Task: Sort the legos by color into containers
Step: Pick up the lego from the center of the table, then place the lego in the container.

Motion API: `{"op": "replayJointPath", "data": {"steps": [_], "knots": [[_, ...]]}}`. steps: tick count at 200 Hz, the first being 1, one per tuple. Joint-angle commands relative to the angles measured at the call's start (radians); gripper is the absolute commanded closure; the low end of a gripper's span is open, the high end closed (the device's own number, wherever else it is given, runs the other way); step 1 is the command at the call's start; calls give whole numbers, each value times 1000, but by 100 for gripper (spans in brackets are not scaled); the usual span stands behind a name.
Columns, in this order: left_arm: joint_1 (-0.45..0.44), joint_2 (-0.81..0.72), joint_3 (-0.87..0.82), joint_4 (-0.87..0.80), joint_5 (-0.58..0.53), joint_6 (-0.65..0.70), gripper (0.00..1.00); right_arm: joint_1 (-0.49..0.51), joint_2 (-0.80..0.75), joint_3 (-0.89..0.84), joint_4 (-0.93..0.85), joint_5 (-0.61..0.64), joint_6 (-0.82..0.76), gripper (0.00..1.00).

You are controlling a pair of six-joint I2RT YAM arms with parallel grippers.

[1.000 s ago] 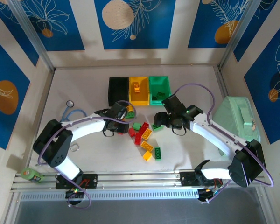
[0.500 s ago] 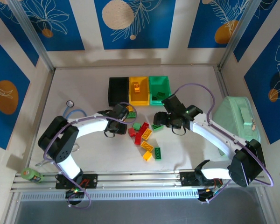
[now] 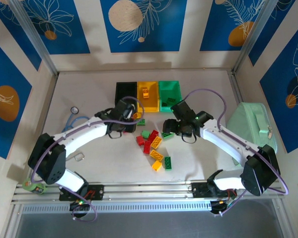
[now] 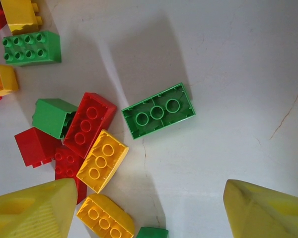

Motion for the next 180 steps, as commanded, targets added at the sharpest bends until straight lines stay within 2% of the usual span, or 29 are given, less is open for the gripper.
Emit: {"op": "replayJointPath", "data": {"steps": [1,55,107,154,162,174,180], "knots": [[51,50,98,-34,-1,54,67,6,13,13,2,-12,16,22],[148,273,366,-78,1,114,67,6,-45,-15,-23,15,19,22],[203,465,615,-152,14,155,67,-13,-95,-54,-30,8,20,22],[226,548,698,-179,5,155,64,-22,-103,-48,-32,0,8,22],[229,555,708,-184,3,154,58,-22,-103,-46,-32,0,4,22],[230,559,723,-199,-7,153,33,-24,-103,-42,-33,-2,-2,22],[230,555,726,-203,-13,154,26,-25,-104,-39,-36,-1,-4,22]]}}
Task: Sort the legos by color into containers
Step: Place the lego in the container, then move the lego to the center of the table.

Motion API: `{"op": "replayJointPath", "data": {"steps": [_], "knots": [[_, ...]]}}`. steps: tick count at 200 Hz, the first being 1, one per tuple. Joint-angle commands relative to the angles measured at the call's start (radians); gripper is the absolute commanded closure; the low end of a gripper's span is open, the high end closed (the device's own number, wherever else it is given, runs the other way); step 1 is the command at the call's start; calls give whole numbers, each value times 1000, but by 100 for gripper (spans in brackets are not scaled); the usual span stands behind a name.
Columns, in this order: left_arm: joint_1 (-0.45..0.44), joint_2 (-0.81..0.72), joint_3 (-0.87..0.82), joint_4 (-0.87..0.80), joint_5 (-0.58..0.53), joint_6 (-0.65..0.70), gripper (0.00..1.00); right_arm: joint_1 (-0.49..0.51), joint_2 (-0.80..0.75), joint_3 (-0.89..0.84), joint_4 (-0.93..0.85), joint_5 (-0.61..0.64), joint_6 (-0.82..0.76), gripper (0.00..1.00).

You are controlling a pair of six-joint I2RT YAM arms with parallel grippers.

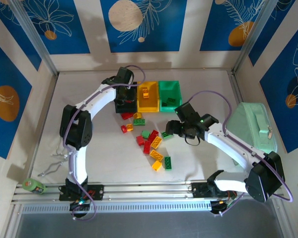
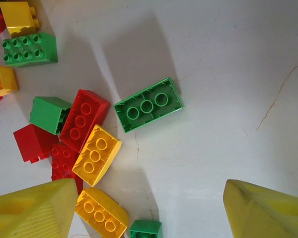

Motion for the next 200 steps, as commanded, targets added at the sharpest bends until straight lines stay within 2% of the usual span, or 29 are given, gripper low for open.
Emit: {"op": "replayJointPath", "data": {"steps": [1,23,52,80,111,138,164,200], "knots": [[12,12,49,-53,-15,4,26,-7,-22,5,-24,-2,-10,22],[12,-43,-7,-22,-46,0,19,-13,-32,3,-20,-6,-13,22],[12,-124,-121,31,-26,1,18,-19,-35,-4,-6,-16,-12,22],[12,-223,-324,122,16,-34,20,-20,-30,-8,7,-21,-10,22],[14,-298,-525,222,27,-93,34,-20,-18,-21,30,-35,-7,23],[23,-301,-605,275,51,-140,48,-20,0,-26,44,-48,-4,24],[41,-298,-643,325,105,-193,53,-16,10,-27,52,-53,2,25],[53,-289,-652,349,115,-250,57,-16,5,-37,55,-46,7,25]]}}
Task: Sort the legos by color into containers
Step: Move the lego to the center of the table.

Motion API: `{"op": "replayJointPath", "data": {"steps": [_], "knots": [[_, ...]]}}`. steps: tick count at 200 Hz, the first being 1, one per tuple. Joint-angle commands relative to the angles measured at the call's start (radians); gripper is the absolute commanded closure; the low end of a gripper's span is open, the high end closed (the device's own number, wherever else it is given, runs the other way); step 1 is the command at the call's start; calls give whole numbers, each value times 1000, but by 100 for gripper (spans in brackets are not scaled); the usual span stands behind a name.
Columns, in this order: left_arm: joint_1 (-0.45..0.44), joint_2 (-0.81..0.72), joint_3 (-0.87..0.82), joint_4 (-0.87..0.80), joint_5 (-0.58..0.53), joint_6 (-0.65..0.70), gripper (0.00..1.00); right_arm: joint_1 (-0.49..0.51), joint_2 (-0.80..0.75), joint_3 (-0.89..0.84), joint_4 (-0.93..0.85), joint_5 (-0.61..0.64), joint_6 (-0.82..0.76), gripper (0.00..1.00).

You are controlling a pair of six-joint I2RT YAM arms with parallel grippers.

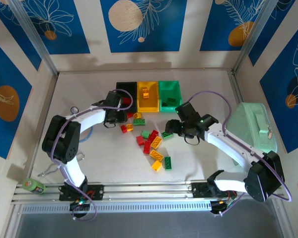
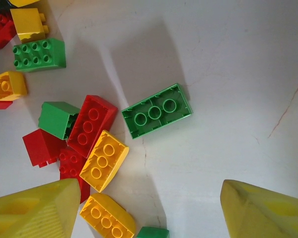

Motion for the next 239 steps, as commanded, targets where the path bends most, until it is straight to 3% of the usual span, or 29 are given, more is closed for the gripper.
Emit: {"op": "replayJointPath", "data": {"steps": [1,239], "knots": [[15,-5,-9,51,37,-63,57,-1,1,-17,3,-15,7,25],[39,88,81,64,55,-93,64,-9,-1,0,-12,-12,-6,26]]}}
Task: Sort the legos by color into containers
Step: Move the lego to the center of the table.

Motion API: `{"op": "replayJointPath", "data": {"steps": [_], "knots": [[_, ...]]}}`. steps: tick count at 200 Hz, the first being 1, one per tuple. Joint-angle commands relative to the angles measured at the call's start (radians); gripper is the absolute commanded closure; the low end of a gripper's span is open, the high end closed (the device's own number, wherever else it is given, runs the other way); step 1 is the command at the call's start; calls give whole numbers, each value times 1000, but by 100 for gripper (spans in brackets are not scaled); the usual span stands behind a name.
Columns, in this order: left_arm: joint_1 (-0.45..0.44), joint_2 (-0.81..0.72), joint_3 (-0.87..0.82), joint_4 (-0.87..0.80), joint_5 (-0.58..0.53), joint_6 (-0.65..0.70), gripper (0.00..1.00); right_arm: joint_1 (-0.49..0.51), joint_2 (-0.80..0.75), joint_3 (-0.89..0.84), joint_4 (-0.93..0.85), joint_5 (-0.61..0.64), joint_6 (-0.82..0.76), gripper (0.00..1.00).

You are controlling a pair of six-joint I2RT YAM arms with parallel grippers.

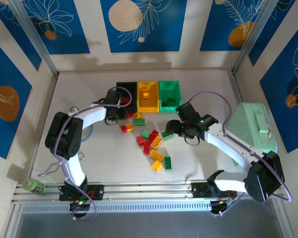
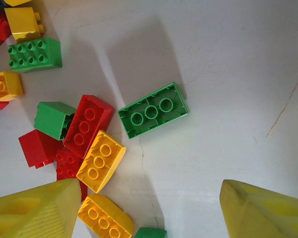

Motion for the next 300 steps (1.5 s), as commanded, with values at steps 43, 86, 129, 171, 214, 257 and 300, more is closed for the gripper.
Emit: {"op": "replayJointPath", "data": {"steps": [43,86,129,171,214,257,300], "knots": [[18,38,28,4,15,-13,65,-3,2,10,-14,-18,-7,26],[18,22,-20,10,-7,-11,66,-3,5,12,-10,-18,-7,26],[17,-26,-85,0,-53,-5,67,-2,5,2,-2,-21,-1,26],[18,-85,-171,-7,-85,-10,67,3,-2,-8,4,-23,5,26],[18,-198,-263,-42,-127,-28,68,4,-7,-18,11,-26,8,26],[9,-395,-348,-76,-180,-62,64,7,0,-21,28,-34,11,26],[4,-391,-283,-104,-91,18,41,22,31,5,39,-44,11,26]]}}
